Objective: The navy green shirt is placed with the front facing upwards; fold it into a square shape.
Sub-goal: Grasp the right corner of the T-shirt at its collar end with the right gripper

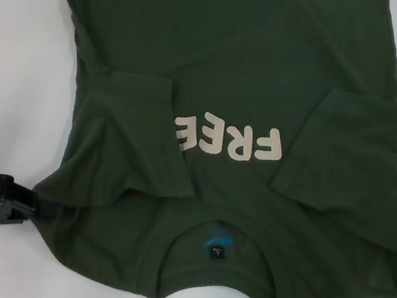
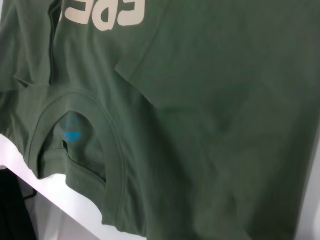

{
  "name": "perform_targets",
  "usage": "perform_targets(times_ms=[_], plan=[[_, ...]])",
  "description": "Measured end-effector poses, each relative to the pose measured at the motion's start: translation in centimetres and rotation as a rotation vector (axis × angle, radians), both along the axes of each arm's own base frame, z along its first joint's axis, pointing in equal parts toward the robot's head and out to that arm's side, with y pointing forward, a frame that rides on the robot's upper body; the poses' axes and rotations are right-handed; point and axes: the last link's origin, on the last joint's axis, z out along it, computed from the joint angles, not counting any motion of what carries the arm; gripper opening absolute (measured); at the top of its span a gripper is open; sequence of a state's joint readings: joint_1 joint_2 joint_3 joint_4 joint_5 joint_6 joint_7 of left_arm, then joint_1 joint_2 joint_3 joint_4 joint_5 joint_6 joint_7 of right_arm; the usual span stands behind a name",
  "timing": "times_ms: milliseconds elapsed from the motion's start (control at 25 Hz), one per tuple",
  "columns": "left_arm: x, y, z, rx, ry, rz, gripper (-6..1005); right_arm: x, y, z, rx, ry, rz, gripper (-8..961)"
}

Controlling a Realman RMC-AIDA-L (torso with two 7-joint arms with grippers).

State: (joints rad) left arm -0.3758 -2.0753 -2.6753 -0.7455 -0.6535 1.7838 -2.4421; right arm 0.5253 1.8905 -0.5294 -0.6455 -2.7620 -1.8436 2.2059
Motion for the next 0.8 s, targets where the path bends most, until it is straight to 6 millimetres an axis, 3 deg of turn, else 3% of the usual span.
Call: perform_targets(times_ms=[800], plan=[[0.1, 0.1, 0.0, -0.001, -0.001, -0.002, 31, -1.3, 1.0, -0.8, 0.028, 0.065, 0.022, 882]])
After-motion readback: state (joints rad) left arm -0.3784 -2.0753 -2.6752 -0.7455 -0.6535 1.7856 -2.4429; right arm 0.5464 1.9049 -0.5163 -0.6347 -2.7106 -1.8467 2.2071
